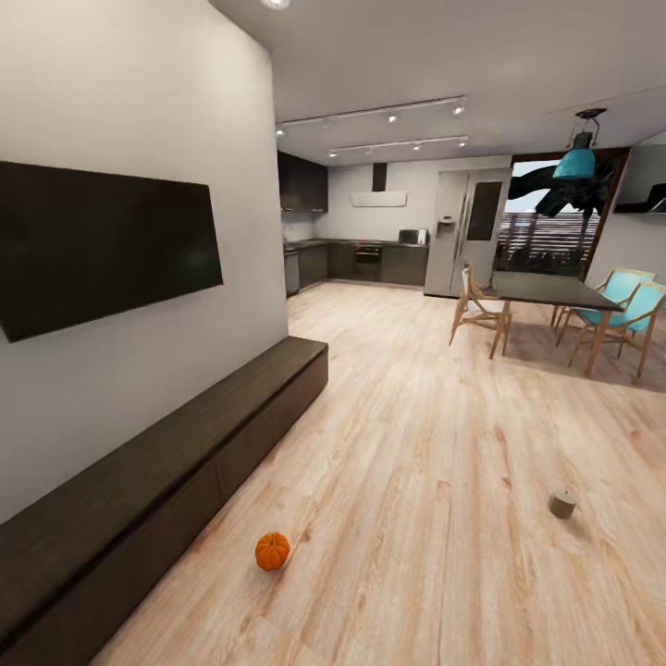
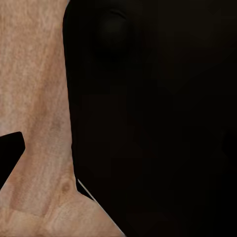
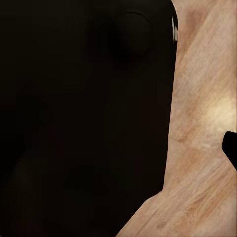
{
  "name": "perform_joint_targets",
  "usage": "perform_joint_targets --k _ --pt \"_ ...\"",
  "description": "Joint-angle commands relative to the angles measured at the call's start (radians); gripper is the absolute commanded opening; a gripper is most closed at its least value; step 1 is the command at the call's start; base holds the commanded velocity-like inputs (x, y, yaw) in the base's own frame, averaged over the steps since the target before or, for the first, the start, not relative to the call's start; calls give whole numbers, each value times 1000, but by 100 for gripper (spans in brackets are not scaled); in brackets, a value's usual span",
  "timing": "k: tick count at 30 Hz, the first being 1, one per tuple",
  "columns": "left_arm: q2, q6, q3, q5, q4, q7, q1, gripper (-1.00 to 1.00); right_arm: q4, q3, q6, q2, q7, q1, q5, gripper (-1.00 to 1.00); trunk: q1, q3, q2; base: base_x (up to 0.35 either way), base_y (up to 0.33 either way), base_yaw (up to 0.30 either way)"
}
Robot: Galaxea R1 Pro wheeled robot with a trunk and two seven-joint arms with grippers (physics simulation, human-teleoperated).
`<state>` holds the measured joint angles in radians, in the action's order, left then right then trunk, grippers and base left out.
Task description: Place each of the two pumpkins and all three candles from the living room inside a cabinet in the living room (use any cabinet), then make sure every cabinet is closed, and position the cauldron so it is next to a table in the living room.
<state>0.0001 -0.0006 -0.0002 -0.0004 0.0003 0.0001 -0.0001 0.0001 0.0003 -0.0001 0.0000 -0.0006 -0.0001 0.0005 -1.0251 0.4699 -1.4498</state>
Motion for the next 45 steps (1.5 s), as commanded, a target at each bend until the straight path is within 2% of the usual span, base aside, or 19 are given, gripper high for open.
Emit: perform_joint_targets --k 1,6,10,17,30,45 --pt "6 -5 -2 -3 5 1 6 100 6 3 0 0 -5 6 4 100 0 0 0 0 0 0" --pt "5 -10 -5 -4 34 -1 12 100 34 0 -2 5 -5 14 2 100 0 0 0 0 0 0" --pt "2 -6 -10 -5 11 -3 10 100 22 -2 -3 21 -4 14 1 100 0 0 0 74 0 0" --pt "2 -8 -8 -2 -29 -2 9 100 18 -2 -3 27 -4 14 1 100 0 0 0 97 0 0" --pt "2 -10 -11 -9 -46 -2 9 100 18 -3 -5 22 -4 14 -2 100 0 0 0 4 0 -19" --pt "2 -12 -16 -13 -46 -2 9 100 18 -4 -6 14 -5 14 1 100 0 9 0 0 0 -225"
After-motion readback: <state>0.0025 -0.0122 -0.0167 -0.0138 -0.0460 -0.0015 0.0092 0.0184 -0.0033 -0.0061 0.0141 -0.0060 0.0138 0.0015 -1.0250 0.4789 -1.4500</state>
